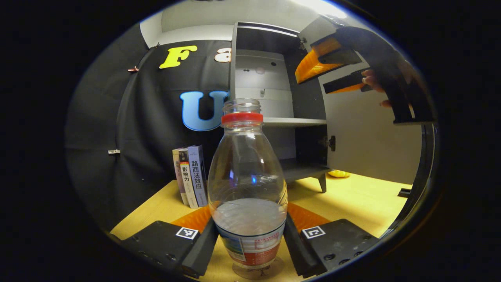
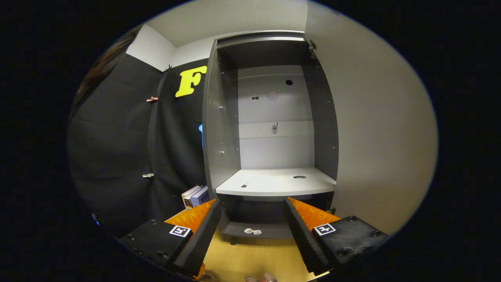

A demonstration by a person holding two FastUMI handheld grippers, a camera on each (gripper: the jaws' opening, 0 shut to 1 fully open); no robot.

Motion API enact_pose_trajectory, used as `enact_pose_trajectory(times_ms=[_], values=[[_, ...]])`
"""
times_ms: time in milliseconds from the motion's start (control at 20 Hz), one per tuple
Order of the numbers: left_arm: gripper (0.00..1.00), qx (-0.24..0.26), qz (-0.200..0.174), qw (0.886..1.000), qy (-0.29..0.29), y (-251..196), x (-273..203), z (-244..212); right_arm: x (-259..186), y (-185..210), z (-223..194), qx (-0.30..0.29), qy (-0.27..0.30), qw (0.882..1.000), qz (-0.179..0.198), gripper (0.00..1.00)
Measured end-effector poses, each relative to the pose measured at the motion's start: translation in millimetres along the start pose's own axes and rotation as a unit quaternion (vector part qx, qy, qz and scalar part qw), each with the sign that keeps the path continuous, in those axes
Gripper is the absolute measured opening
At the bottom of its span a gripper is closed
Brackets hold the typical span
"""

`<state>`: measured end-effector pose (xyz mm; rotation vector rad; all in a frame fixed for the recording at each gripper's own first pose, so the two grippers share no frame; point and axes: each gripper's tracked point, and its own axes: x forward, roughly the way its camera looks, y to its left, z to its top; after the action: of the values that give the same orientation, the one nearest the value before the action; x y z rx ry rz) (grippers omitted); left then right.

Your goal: Open the cabinet door with the right hand, grasp the bottle in the cabinet with the left hand and place it on the coaster, then close the cabinet door with the right hand.

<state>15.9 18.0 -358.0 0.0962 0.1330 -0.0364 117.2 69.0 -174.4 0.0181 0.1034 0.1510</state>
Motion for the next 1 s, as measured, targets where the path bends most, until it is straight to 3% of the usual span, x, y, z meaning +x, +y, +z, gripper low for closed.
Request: enact_pose_trajectory(times_ms=[400,1000], values=[[0.82,-0.043,0.027,0.999,0.008,-2,8,-47,6,6,-42,0.02,0.04,0.999,0.011,0.98],[0.81,-0.01,0.024,0.999,-0.042,-9,26,-43,7,3,-77,0.023,0.078,0.997,0.019,0.98]])
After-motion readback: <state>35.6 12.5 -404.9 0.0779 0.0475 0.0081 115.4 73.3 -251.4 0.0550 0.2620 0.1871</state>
